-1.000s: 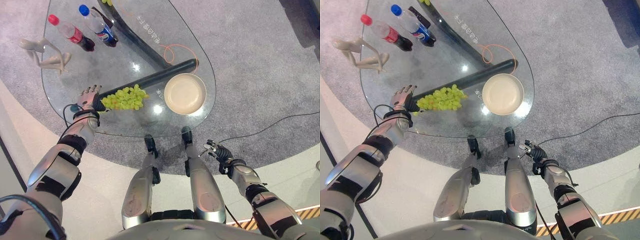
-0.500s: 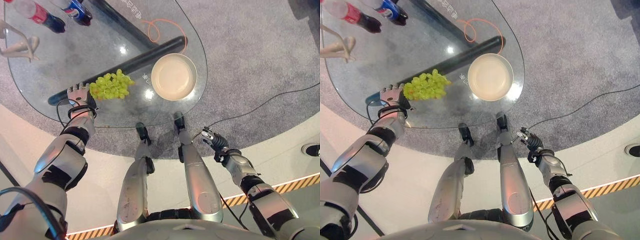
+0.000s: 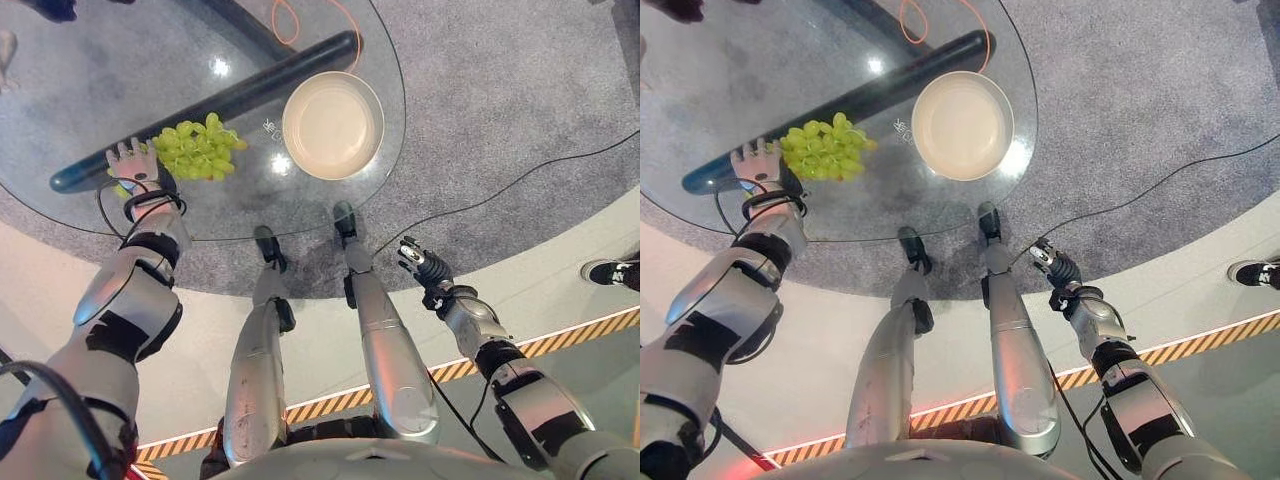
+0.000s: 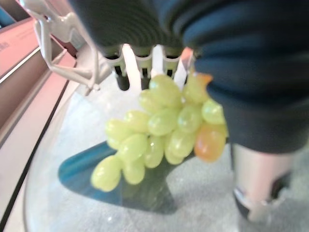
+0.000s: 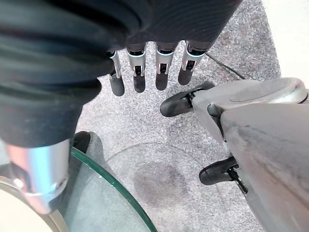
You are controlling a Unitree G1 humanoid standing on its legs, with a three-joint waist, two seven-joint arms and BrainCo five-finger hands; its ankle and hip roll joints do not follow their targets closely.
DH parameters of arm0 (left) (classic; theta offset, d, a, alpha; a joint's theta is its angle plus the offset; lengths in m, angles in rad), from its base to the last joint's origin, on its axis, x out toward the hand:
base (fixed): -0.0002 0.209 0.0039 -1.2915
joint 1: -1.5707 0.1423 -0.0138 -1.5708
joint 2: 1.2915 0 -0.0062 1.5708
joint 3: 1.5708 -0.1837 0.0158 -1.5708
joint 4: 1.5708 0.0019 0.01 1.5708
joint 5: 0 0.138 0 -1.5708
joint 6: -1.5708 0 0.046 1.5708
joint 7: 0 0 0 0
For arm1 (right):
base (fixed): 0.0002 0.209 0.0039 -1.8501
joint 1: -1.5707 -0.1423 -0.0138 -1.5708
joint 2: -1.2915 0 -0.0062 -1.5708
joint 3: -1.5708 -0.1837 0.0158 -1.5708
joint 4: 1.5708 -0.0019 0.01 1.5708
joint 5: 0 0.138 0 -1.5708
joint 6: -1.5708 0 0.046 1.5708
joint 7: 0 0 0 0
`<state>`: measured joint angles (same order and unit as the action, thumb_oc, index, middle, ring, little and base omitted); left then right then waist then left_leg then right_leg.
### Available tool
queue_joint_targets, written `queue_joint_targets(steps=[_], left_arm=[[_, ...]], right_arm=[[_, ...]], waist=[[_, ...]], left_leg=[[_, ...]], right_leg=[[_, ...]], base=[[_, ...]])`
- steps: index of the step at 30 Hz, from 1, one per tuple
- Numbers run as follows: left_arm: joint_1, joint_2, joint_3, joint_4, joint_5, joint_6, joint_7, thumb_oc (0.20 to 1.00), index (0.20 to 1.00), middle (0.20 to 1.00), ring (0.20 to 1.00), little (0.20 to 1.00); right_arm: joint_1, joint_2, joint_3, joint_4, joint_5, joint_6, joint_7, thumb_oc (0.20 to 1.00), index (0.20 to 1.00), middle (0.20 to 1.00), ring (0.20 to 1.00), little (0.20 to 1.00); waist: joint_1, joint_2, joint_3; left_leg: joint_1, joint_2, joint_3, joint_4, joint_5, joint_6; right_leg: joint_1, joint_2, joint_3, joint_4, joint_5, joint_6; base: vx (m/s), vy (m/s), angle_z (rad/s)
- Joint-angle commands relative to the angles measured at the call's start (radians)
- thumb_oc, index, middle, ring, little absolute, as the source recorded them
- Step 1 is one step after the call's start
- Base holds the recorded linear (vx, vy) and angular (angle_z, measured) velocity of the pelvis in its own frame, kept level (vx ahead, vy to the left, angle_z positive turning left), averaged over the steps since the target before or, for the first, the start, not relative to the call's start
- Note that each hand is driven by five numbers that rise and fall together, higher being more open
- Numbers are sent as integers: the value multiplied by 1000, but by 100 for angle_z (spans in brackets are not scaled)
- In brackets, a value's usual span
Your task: Pick up fruits into the plate
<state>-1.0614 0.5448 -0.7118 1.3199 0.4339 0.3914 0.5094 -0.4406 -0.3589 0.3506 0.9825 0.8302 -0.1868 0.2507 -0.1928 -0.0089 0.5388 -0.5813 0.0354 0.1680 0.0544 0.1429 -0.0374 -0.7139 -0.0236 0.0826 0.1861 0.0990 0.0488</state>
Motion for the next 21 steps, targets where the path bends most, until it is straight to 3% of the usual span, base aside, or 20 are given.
queue_joint_targets(steps=[1, 10, 21], left_arm=[[-15, 25, 17, 52, -1, 11, 39, 200, 200, 200, 200, 200], [-53, 32, 15, 45, 25, 37, 50, 200, 200, 200, 200, 200], [-47, 30, 12, 38, 35, 12, 42, 200, 200, 200, 200, 200]], right_arm=[[34, 28, 21, -29, 48, -28, 31, 1000, 1000, 1000, 1000, 1000], [32, 40, 28, -49, 71, -31, 39, 1000, 1000, 1000, 1000, 1000], [44, 41, 24, -47, 70, -31, 45, 1000, 1000, 1000, 1000, 1000]], waist=[[9, -23, -19], [10, -32, -19], [11, -32, -19]], left_leg=[[-55, -25, -100, 129, -127, -8], [-82, -31, -115, 148, -133, -8], [-66, -33, -115, 146, -135, -4]], right_leg=[[-30, 72, -22, 102, -95, -5], [-53, 75, -30, 117, -96, -5], [-40, 76, -32, 117, -95, -5]], base=[[3, -31, 3], [11, -24, 1], [0, 0, 0]])
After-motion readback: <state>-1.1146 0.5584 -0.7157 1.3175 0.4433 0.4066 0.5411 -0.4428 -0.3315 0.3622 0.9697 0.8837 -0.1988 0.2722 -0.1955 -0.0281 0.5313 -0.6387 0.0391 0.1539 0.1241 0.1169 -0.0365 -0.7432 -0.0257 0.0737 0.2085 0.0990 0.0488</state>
